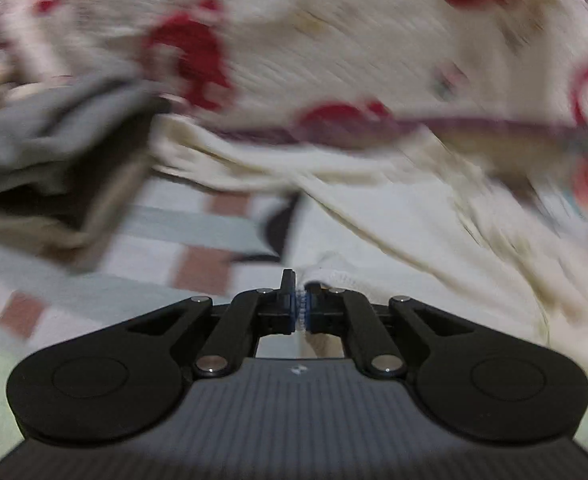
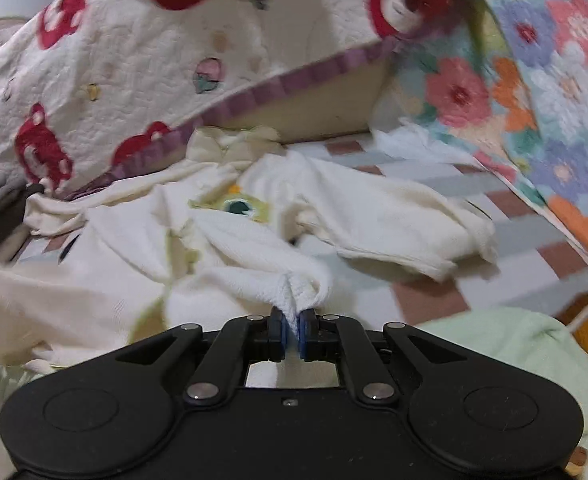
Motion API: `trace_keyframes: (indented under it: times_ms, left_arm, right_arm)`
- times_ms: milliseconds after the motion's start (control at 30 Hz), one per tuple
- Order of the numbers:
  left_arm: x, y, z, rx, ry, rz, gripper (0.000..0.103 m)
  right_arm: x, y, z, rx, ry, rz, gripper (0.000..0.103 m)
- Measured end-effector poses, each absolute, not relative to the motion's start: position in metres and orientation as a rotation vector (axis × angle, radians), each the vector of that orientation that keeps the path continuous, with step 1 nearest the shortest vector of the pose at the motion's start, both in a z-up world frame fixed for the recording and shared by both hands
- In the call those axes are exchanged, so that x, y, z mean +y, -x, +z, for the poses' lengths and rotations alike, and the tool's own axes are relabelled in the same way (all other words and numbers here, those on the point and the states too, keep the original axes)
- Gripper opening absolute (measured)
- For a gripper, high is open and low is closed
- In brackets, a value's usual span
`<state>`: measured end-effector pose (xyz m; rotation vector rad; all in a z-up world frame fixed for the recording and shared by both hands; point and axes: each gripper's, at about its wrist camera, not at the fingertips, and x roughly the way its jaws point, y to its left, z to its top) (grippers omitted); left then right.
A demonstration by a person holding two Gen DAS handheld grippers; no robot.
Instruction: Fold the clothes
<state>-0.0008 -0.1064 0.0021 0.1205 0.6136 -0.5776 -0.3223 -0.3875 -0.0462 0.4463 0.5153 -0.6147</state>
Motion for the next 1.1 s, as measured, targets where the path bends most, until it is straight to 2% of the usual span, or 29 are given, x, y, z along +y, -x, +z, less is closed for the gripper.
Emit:
trace_keyframes:
  times_ms: [100, 167, 233, 267, 367, 567, 700, 900, 933, 1000, 1100]
  left_arm:
    - [-0.084, 0.004, 0.004, 0.533, -0.16, -0.484, 0.004]
    - [-0.067, -0.003, -0.005, 0.566, -0.115, -0.42, 0.004]
    - [-0.053, -0.018, -0.023, 0.653, -0.073, -0.359, 0.004]
    - [-0.048, -0.024, -0.032, 0.695, -0.062, -0.331, 0.004]
    - [-0.039, -0.034, -0.044, 0.758, -0.019, -0.303, 0.004]
    - [-0.052, -0.036, -0.047, 0.754, -0.056, -0.301, 0.004]
    - [-0.055, -0.038, -0.048, 0.766, -0.058, -0.318, 0.004]
    - [-0.054, -0.034, -0.038, 0.759, -0.056, -0.366, 0.004]
    - [-0.054, -0.033, -0.036, 0.758, -0.057, -0.376, 0.004]
    - [-0.054, -0.031, -0.033, 0.755, -0.058, -0.394, 0.004]
    - [-0.054, -0.029, -0.027, 0.751, -0.06, -0.422, 0.004]
  right_arm:
    - [-0.383, 0.304, -0.043, 0.46, -0.516, -0.498, 0.009]
    - [-0.38, 0.292, -0.04, 0.422, -0.561, -0.42, 0.013]
    - [-0.374, 0.292, -0.044, 0.442, -0.533, -0.393, 0.028]
    - [-0.371, 0.293, -0.047, 0.456, -0.515, -0.382, 0.042]
    - [-0.361, 0.296, -0.054, 0.495, -0.462, -0.348, 0.043]
    - [-0.34, 0.302, -0.07, 0.59, -0.323, -0.296, 0.043]
    - [-0.333, 0.302, -0.083, 0.699, -0.135, -0.329, 0.049]
    - [-0.347, 0.296, -0.095, 0.614, -0.234, -0.377, 0.05]
    - [-0.347, 0.301, -0.088, 0.59, -0.243, -0.384, 0.049]
    - [-0.347, 0.314, -0.07, 0.544, -0.251, -0.394, 0.005]
    - [-0.347, 0.333, -0.044, 0.474, -0.262, -0.409, 0.003]
